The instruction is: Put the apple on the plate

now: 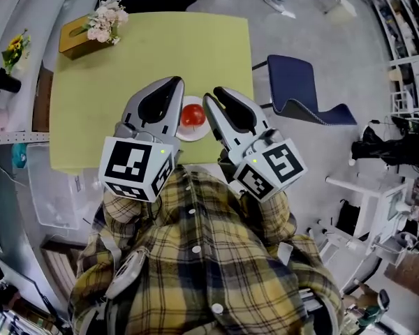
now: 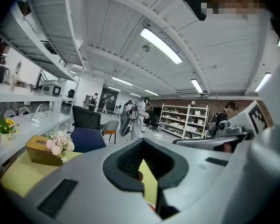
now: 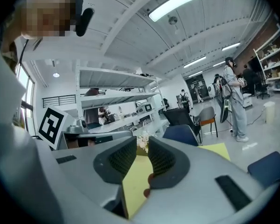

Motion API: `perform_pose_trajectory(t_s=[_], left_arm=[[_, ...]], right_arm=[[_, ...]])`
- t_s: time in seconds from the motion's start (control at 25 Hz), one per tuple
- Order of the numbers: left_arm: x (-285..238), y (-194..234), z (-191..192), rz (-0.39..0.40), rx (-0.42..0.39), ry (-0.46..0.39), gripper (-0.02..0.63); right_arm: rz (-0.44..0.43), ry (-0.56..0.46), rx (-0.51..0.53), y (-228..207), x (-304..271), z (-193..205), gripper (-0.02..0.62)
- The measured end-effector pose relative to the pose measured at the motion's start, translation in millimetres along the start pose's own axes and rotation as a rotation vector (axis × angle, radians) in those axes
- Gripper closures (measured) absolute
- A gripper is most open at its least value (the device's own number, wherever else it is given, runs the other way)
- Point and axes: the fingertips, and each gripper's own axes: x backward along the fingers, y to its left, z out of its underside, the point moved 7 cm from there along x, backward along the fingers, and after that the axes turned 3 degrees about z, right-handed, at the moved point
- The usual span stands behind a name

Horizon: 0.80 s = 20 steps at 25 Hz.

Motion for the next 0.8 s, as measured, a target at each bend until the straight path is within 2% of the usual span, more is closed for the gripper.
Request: perform_pose_trajectory(t_s=[0.08, 0.24, 0.8], left_arm=[[-0.2, -0.3, 0.3, 0.000, -0.001, -0.001, 0.600], [2.3, -0.4, -0.7, 0.006, -0.008, -0.005, 0.600], [0.0, -15.0, -5.6, 0.038, -0.041, 0.003, 0.600]], right_arm=[[0.013, -0.013, 0.016, 1.0, 4.2, -3.9, 0.565], [0.029, -0.034, 0.037, 4.4, 9.8, -9.7, 0.596], [0.038, -0.011, 0.088, 3.4, 18.1, -22.6, 0.598]])
